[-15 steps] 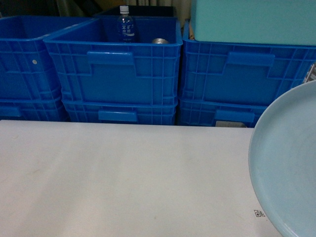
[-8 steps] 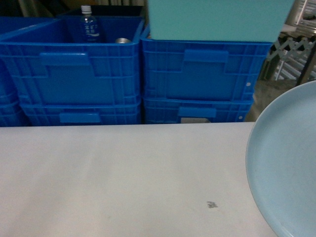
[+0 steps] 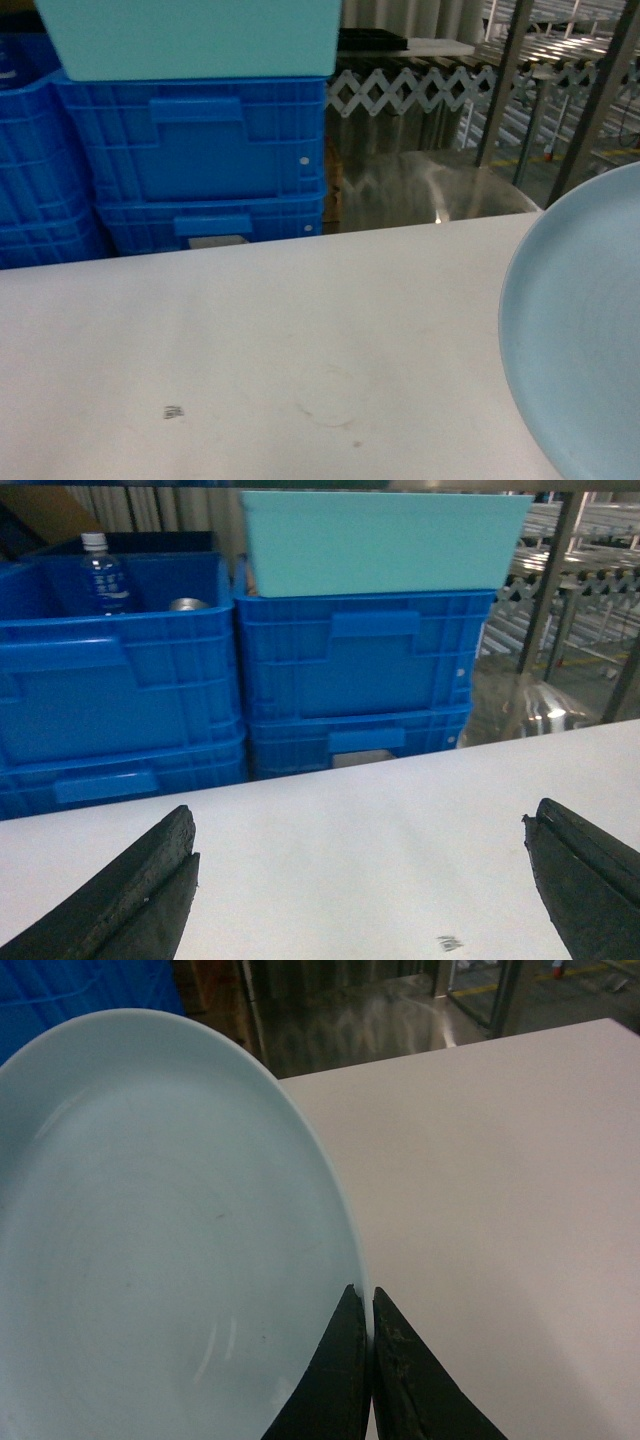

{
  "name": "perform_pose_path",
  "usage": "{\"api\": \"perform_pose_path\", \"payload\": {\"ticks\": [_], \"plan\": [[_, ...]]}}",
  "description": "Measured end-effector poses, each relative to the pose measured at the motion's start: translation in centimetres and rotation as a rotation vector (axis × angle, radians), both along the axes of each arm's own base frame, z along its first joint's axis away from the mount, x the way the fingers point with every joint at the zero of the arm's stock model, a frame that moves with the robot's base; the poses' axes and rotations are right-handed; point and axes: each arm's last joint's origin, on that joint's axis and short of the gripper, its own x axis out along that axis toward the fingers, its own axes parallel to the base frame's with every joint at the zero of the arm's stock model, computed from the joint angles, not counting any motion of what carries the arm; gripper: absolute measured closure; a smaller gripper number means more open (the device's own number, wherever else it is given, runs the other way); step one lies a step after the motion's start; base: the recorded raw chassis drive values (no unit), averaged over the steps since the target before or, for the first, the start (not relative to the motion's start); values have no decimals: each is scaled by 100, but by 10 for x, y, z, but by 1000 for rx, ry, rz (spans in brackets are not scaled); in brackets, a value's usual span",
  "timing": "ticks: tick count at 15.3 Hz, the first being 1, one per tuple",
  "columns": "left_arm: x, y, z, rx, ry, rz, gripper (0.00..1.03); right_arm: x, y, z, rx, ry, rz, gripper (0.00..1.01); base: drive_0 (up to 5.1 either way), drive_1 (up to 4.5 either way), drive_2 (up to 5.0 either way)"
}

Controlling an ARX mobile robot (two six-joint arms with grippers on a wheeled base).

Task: Place blue tray on left shelf second layer neatly

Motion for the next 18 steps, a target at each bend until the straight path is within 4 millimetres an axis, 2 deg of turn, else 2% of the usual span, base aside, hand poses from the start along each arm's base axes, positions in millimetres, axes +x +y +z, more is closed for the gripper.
{"api": "perform_pose_path", "payload": {"ticks": [13,18], "plan": [[0,0,0,0,2,1,5,0,0,0,-1,0,-2,99,364,-372,-372],[0,0,0,0,0,0,5,0,0,-1,-1,3,-2,99,-116,-116,-116]]}}
